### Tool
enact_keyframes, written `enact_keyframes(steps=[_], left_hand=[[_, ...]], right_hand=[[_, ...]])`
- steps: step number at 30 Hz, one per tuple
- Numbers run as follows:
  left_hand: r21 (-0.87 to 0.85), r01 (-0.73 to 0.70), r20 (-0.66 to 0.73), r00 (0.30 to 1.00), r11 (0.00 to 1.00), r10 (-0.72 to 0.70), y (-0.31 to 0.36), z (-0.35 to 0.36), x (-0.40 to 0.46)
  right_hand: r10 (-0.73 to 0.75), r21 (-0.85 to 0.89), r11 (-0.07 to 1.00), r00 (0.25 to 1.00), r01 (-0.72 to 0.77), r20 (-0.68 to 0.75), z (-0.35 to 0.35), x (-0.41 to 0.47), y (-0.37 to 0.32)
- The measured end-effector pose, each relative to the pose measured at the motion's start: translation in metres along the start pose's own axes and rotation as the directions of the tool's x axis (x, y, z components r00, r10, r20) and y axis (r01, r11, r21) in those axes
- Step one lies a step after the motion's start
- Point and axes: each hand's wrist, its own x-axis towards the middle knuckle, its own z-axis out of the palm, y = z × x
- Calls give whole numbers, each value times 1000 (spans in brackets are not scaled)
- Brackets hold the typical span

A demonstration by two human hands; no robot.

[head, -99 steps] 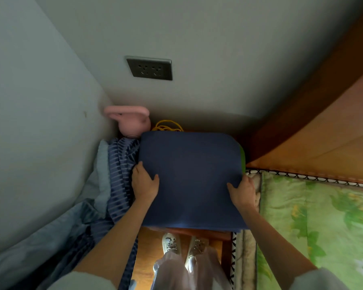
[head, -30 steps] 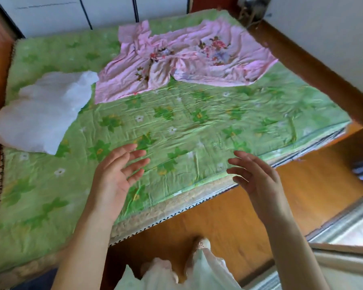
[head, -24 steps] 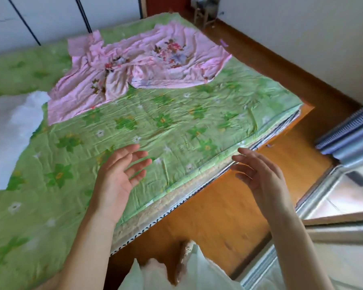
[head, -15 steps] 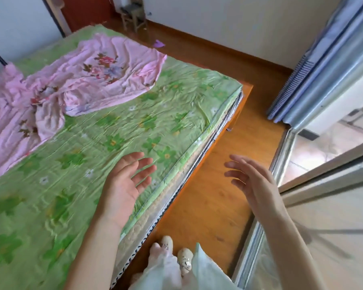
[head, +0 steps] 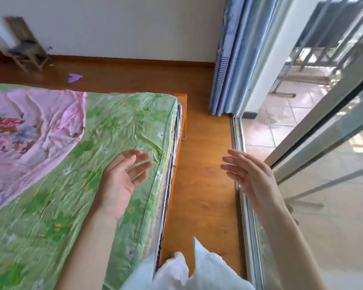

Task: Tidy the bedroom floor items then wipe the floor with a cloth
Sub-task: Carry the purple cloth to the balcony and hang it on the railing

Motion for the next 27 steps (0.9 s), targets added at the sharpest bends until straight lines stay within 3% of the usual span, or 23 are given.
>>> enact_keyframes(steps=[11,27], left_hand=[[84,111,71,991,990,-117,-8,59,133],[68,53,32,998,996,-56,1,221,327]], right_hand=[[-1,66,998,983,14,-182,-31,108,-24],[-13,76,997,992,23,-128,-91,341,-132]])
